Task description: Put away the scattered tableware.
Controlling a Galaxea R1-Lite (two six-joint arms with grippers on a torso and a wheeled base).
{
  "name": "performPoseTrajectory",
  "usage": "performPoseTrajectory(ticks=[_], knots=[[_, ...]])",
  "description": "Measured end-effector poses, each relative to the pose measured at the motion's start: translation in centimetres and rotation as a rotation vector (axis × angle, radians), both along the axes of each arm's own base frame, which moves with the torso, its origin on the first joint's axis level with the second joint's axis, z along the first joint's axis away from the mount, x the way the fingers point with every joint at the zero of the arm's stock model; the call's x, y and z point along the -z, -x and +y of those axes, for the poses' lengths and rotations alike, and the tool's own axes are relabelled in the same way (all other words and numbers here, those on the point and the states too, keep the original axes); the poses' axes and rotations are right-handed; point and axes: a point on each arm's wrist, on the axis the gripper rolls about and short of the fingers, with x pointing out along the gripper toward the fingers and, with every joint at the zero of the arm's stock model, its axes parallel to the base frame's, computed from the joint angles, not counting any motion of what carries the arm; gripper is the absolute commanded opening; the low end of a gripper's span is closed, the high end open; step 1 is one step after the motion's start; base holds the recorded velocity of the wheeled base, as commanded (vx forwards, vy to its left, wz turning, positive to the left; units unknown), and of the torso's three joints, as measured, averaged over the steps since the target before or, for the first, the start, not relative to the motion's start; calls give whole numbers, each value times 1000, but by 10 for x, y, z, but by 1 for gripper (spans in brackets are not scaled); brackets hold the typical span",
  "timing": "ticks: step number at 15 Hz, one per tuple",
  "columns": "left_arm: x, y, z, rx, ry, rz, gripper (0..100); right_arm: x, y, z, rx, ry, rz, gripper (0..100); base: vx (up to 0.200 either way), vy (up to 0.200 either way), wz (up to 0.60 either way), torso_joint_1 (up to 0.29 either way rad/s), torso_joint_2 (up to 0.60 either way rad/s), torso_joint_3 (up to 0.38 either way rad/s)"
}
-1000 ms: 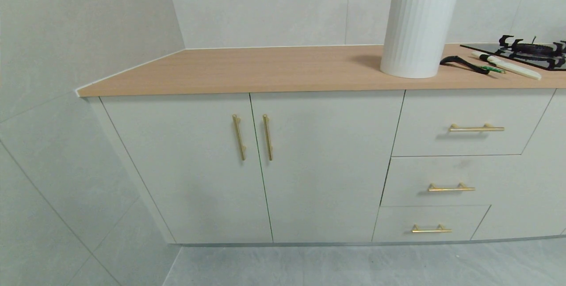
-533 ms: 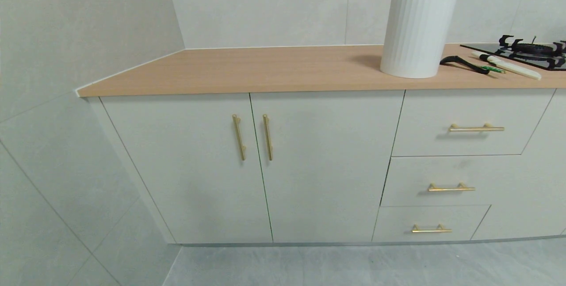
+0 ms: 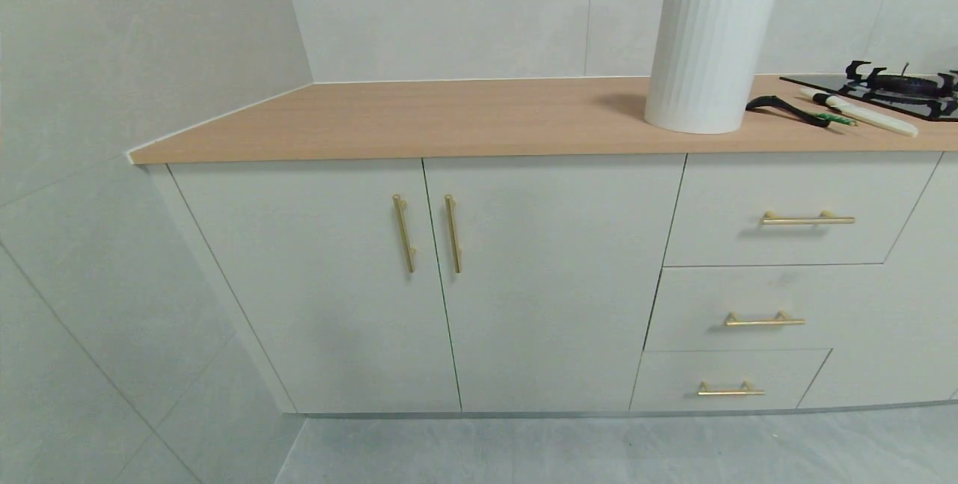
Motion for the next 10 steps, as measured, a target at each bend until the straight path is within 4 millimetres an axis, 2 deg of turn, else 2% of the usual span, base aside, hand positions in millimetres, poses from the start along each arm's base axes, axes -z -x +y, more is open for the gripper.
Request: performPoseTrajectory(ticks=[10], knots=[[0, 0, 0, 1, -9, 1, 100, 0, 0, 0, 0, 0, 0, 100, 0, -200, 0, 0, 3, 2]])
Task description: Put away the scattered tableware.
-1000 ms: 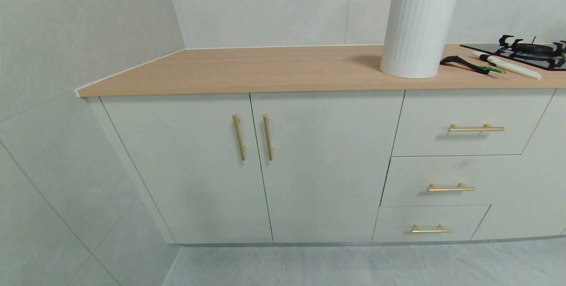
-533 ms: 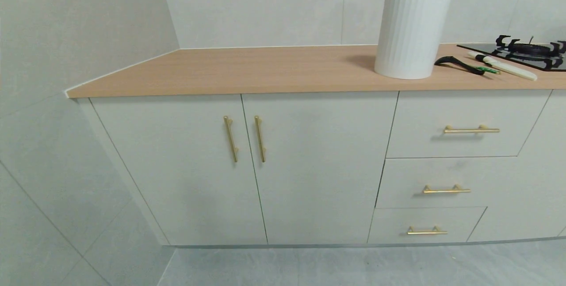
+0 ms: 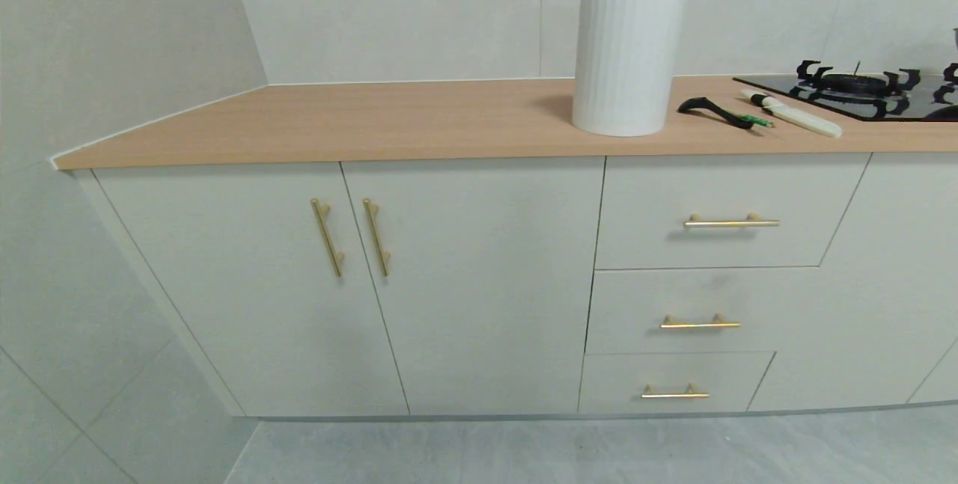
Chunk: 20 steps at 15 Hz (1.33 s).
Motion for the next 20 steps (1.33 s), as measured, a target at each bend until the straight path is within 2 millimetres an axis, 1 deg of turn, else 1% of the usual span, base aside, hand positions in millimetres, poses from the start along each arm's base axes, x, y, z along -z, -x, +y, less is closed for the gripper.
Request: performPoseTrajectory(ticks=[9, 10, 20], knots=[[0, 0, 0, 2, 1, 0, 100, 0, 0, 0, 0, -1, 0, 100, 0, 0, 0, 0, 0, 0], [0, 0, 0, 2, 1, 0, 100, 0, 0, 0, 0, -1, 0, 100, 0, 0, -600, 2, -2, 7], [0, 0, 0, 0, 10, -1, 100, 0, 0, 0, 0, 0, 0, 100, 0, 0, 0, 0, 0, 0]])
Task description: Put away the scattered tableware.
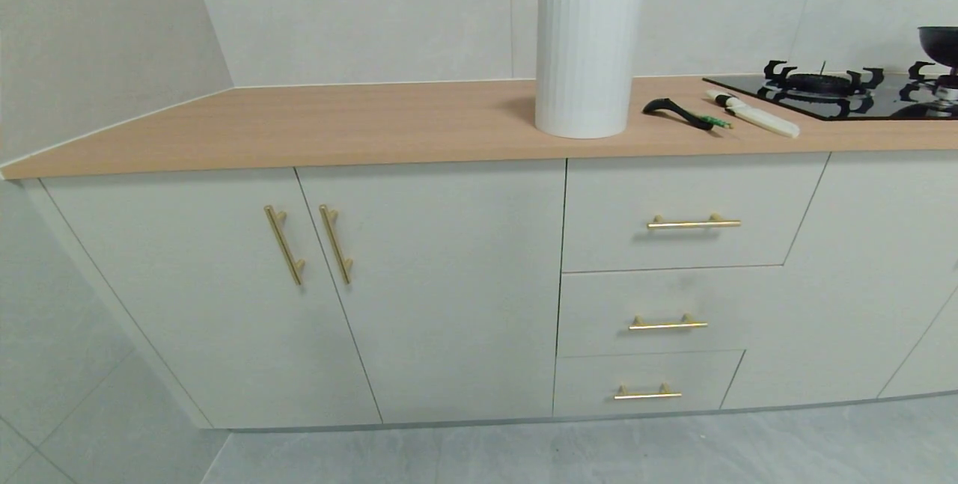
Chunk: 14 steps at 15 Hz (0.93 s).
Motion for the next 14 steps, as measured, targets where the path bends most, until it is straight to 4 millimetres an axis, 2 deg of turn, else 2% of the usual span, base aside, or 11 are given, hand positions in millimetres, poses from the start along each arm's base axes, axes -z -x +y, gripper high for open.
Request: performPoseTrajectory(ticks=[8, 9, 11, 14], knots=[[0, 0, 0, 0, 1, 0, 100, -2, 0, 0, -18, 15, -4, 100, 0, 0, 0, 0, 0, 0], [0, 0, 0, 0, 0, 0, 100, -6, 2, 1, -38, 8, -4, 100, 0, 0, 0, 0, 0, 0], [0, 0, 0, 0, 1, 1, 100, -29, 3, 1, -81, -10, -34, 100, 0, 0, 0, 0, 0, 0], [0, 0, 0, 0, 0, 0, 100, -54, -8, 2, -146, -21, 31, 100, 0, 0, 0, 0, 0, 0]])
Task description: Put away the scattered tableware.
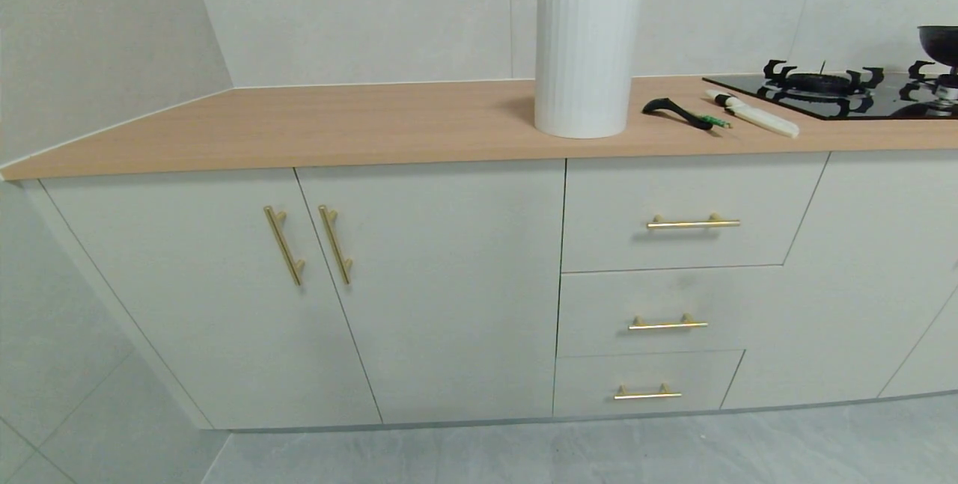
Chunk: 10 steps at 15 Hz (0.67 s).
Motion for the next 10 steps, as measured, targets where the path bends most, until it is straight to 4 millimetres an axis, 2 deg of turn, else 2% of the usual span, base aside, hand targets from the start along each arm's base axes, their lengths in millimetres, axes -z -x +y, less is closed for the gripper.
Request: performPoseTrajectory(ticks=[3, 5, 7, 10], knots=[[0, 0, 0, 0, 0, 0, 100, -20, -23, 2, -49, -2, 119, 100, 0, 0, 0, 0, 0, 0], [0, 0, 0, 0, 0, 0, 100, -35, -46, 3, -75, -4, 196, 100, 0, 0, 0, 0, 0, 0], [0, 0, 0, 0, 0, 0, 100, -46, -77, 5, -90, -4, 245, 100, 0, 0, 0, 0, 0, 0], [0, 0, 0, 0, 0, 0, 100, -51, -135, 9, -100, -3, 274, 100, 0, 0, 0, 0, 0, 0]])
